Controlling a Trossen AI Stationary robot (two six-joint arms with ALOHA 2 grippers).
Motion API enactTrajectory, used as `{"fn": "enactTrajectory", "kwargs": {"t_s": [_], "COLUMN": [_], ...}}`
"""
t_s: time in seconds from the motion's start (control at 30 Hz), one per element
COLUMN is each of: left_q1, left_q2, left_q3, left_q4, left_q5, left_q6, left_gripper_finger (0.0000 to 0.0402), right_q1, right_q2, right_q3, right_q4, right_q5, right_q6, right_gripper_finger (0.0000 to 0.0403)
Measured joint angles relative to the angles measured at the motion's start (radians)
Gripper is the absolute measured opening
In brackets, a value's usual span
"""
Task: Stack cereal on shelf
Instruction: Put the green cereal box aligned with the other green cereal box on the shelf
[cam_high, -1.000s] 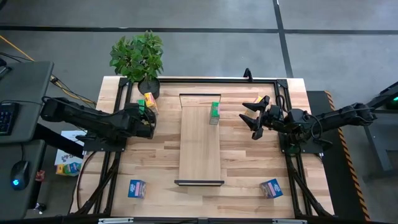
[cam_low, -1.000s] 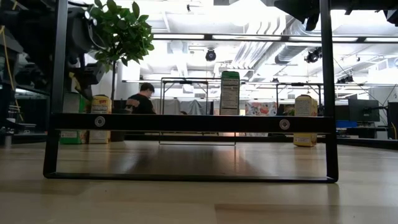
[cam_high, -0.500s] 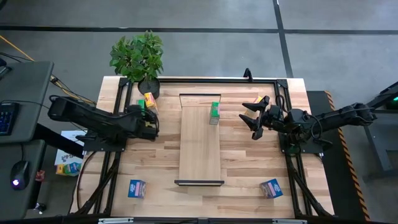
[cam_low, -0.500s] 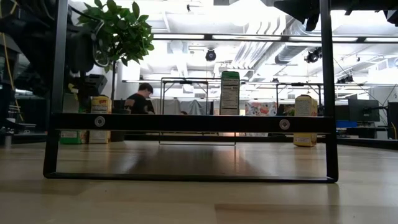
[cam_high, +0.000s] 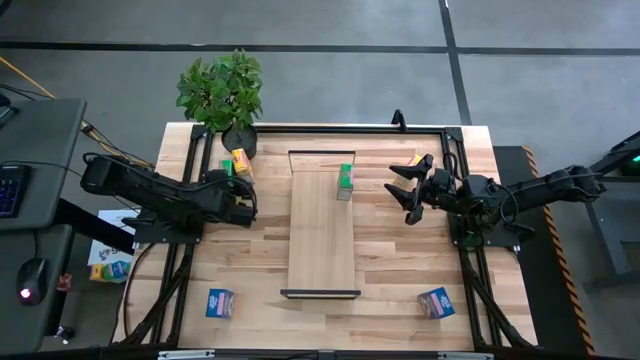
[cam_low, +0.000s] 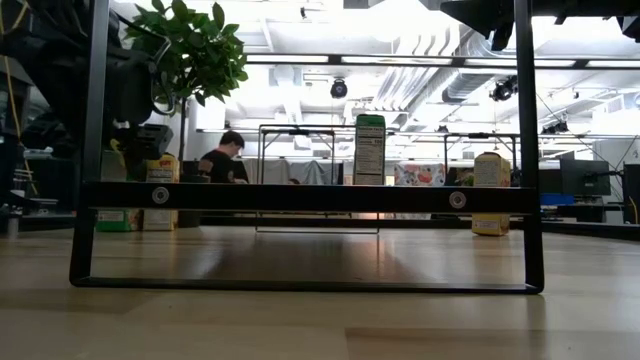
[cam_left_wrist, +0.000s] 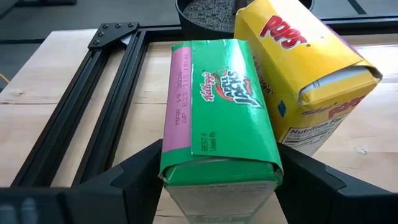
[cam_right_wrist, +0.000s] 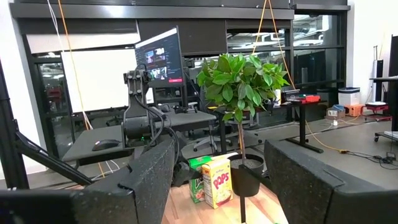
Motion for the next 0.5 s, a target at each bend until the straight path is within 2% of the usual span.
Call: {"fn": "enactTrajectory", "kwargs": {"t_s": [0.33, 0.5], "left_q1": [0.000, -0.016], "left_q2": [0.000, -0.022], "left_q3": [0.000, 0.023], "left_q4": [-0.001, -0.055], "left_q5": [0.000, 0.031], "left_q6": [0.001, 0.038], "left_gripper_finger": [0.0158, 0.0145], "right_q1": [0.000, 0.000], "right_q2": [0.000, 0.000], "right_q3": [0.000, 0.000], "right_q4": [-0.008, -0.010], "right_q5": [0.000, 0.000], "right_q6": [0.000, -0.001], "right_gripper_finger": [0.0241, 0.0241]}}
